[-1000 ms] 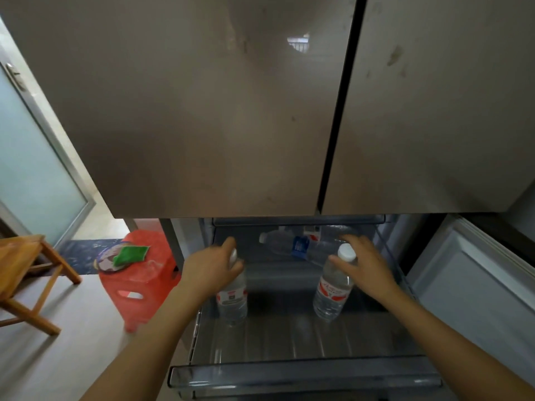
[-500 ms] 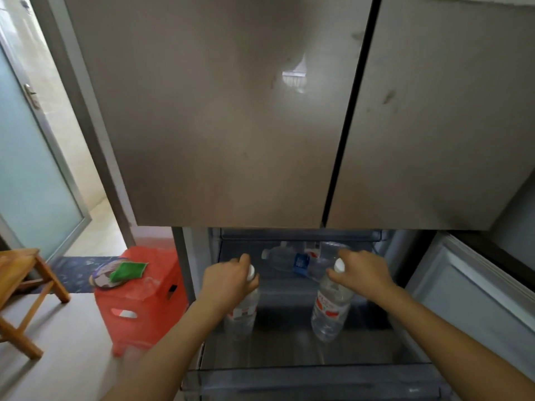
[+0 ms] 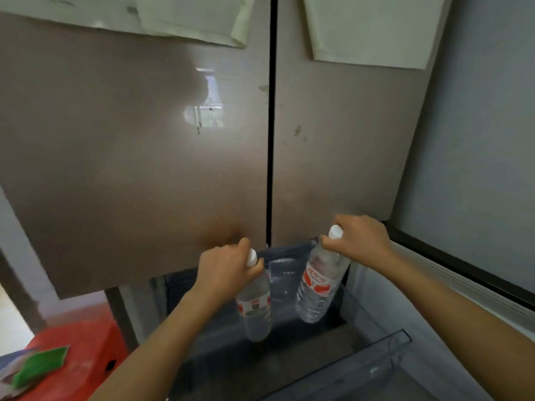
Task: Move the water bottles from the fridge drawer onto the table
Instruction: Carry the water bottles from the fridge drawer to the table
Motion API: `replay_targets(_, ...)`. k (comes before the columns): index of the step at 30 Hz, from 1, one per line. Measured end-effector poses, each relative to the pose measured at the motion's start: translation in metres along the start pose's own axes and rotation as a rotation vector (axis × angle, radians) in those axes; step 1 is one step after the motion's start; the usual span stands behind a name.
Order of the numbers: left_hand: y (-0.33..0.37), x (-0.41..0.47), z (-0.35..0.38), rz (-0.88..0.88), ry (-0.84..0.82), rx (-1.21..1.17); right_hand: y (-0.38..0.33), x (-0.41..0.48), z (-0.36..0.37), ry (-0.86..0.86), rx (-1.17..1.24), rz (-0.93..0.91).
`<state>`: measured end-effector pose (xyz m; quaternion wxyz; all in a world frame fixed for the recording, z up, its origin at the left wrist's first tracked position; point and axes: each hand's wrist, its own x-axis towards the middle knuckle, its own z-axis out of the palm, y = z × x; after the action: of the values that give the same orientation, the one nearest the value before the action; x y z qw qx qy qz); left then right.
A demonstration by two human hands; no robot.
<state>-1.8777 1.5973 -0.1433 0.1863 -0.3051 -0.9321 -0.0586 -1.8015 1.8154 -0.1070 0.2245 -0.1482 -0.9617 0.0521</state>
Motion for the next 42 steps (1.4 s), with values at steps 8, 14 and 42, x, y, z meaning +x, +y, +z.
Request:
replay_targets(8, 0.031, 0.018, -0.020, 0.155, 0.118, -0.326, 0.049, -0.054, -0.063, 0.121, 0.047, 0.297)
replay_targets(14, 0.075, 0.023, -0.027, 0.202, 0.153, -0.549, 0.078, -0.097, -0.083, 0.034, -0.098, 0.382)
replay_targets(42, 0.238, -0.211, -0.038, -0.644, 0.091, -0.335, 0.169, -0.223, -0.041, -0.345, 0.361, -0.209)
